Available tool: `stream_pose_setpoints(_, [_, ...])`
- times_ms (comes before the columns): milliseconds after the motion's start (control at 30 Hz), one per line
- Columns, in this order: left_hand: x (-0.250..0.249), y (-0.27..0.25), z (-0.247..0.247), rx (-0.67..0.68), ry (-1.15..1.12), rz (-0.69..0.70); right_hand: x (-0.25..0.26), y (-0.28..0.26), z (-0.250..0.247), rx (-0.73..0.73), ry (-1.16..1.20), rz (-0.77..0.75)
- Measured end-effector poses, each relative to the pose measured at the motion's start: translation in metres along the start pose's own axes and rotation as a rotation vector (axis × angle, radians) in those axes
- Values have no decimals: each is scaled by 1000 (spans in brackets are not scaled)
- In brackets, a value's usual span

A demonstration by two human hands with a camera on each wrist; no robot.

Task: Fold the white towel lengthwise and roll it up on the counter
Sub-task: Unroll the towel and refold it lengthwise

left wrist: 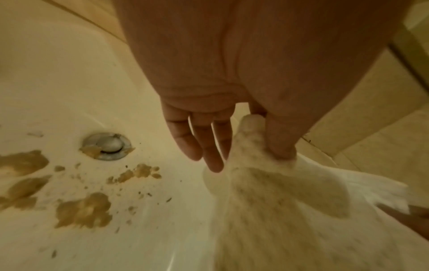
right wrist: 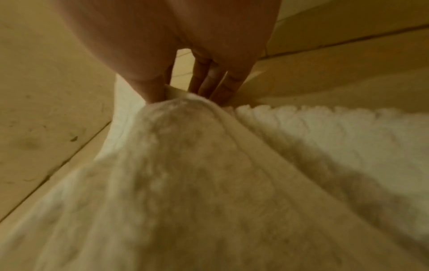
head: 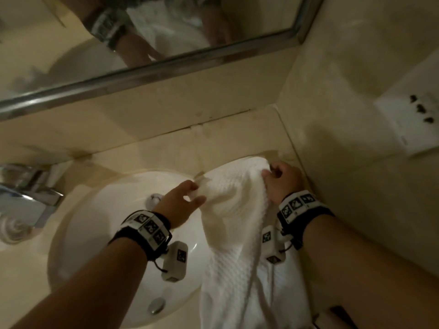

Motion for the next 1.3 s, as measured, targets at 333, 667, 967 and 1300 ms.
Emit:
stream_pose_setpoints(333, [11, 22, -25, -203, -498, -211, 13, -5, 13, 76, 85, -18])
stream_pose_setpoints(667, [-2, 19, -51, -249, -188, -178, 21, -12, 0, 23, 201, -7])
stream_pose_setpoints(967, [-14, 35, -59, -297, -545, -281, 16, -5, -10, -20, 160, -20])
stream_pose_setpoints(1300, [25, 20, 18, -33, -578, -518, 6, -12, -5, 8, 151, 93])
Point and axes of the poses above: each hand's wrist, its own y-axis towards the middle knuckle, its own z-axis out of the palm, x = y × z, the point moved 3 cm from there along y, towards the middle knuckle, and after that the axes turned 14 degrees about -x, right-handed, at the moved point
